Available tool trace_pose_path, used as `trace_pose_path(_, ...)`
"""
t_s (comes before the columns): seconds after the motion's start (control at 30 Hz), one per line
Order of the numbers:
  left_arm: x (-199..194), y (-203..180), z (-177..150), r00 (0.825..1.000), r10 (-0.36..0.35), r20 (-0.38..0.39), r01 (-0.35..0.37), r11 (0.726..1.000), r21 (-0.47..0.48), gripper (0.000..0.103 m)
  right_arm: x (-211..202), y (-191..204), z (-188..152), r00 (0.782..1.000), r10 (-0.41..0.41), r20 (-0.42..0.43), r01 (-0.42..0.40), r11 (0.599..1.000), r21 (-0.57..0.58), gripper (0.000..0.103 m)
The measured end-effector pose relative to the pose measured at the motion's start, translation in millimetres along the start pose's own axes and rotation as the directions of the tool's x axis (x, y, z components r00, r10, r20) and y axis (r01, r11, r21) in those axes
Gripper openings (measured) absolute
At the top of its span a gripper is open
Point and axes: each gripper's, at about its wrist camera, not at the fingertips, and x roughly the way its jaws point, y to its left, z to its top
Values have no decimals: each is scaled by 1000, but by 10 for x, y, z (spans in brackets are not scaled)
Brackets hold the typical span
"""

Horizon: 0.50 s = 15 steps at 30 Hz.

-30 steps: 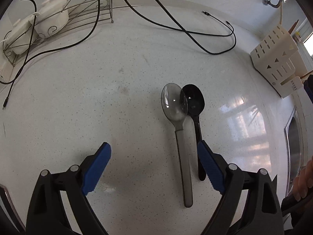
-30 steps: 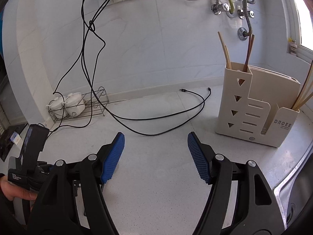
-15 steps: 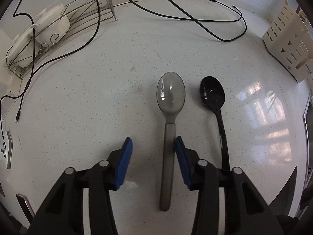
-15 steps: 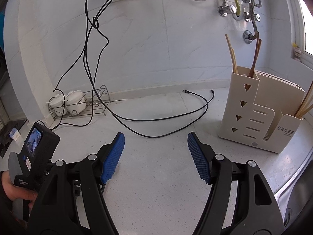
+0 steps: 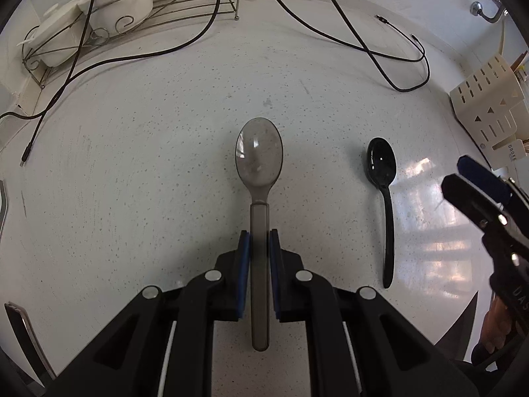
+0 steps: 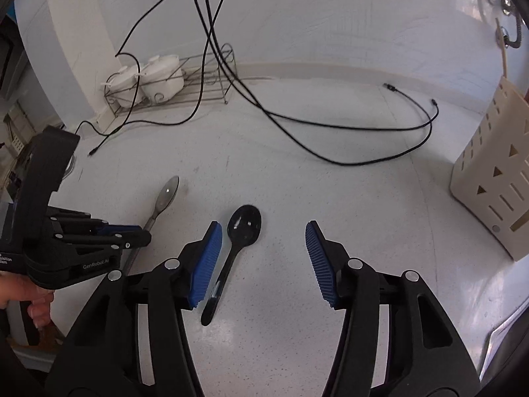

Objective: Organize utensils
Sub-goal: 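Hold the clear spoon with the left tool while the right tool grasps the black spoon handle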

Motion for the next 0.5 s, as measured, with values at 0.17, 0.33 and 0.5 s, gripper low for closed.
trace_pose_path(0.17,-11,29,-39,1000,-7,8,7,1000,-18,11,251,119,-35,994,11,-105,-12,1000,-14,41)
trace_pose_path(0.33,-6,58,-44,1000,-20,13,20,999,-38,11,391,188,-28,986,-5,-167,0,1000,-30,38)
trace_pose_path(0.5,-20,57,-68,1000,-11,18,12,999,-40,11,486,270,-9,978,-47,-203,35,997,-66,26)
